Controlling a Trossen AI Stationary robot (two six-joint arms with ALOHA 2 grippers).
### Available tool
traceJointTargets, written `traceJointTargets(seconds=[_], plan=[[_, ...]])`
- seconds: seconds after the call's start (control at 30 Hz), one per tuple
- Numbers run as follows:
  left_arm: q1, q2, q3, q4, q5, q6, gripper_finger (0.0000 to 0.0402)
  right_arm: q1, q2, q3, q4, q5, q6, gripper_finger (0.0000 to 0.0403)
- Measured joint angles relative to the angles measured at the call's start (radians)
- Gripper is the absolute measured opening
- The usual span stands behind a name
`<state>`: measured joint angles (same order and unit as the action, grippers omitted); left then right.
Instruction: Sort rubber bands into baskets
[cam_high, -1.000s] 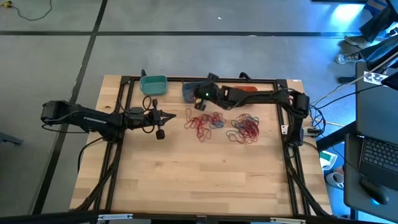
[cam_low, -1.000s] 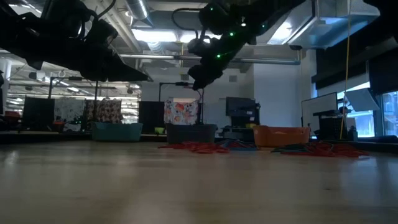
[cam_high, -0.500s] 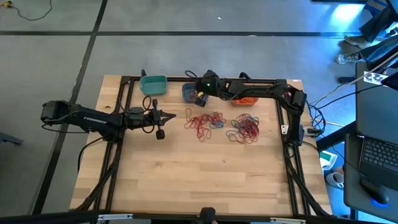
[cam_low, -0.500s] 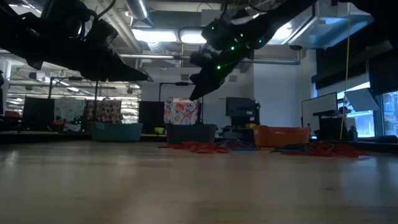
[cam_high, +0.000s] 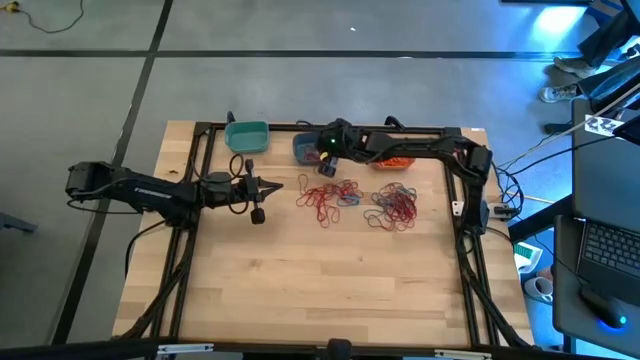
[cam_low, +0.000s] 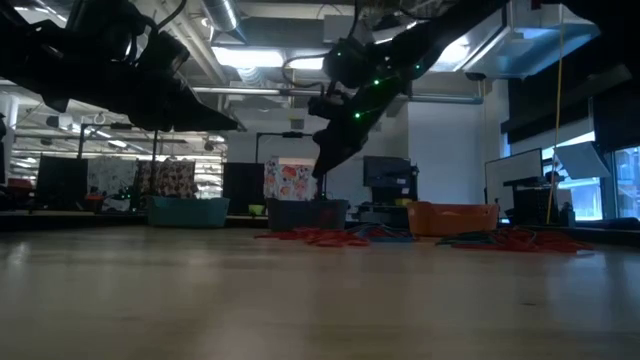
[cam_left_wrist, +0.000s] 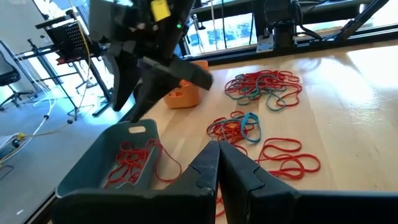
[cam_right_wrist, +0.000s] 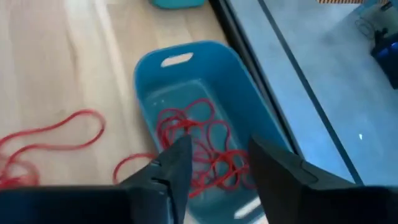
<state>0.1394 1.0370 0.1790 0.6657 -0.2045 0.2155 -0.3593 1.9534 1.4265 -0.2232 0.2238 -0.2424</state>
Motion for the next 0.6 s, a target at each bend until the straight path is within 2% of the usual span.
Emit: traceJointTargets(seconds=[0.37,0.5,0.6], plan=[[0.000,0.000,0.000,0.000,0.000,-0.006,0.0005,0.123,0.007,0.000,-0.195,-0.018,-0.012,0.0174],[0.000,0.000,0.000,0.000,0.000,-0.006,0.0005,0.156,0.058,-0.013,-0.223,-0.006,-0.209,0.0175],[0.000,0.000,0.000,0.001,0.000,-0.006,0.0005,0.165,0.102,-0.016,-0.219,0.056,-0.379,0.0175]])
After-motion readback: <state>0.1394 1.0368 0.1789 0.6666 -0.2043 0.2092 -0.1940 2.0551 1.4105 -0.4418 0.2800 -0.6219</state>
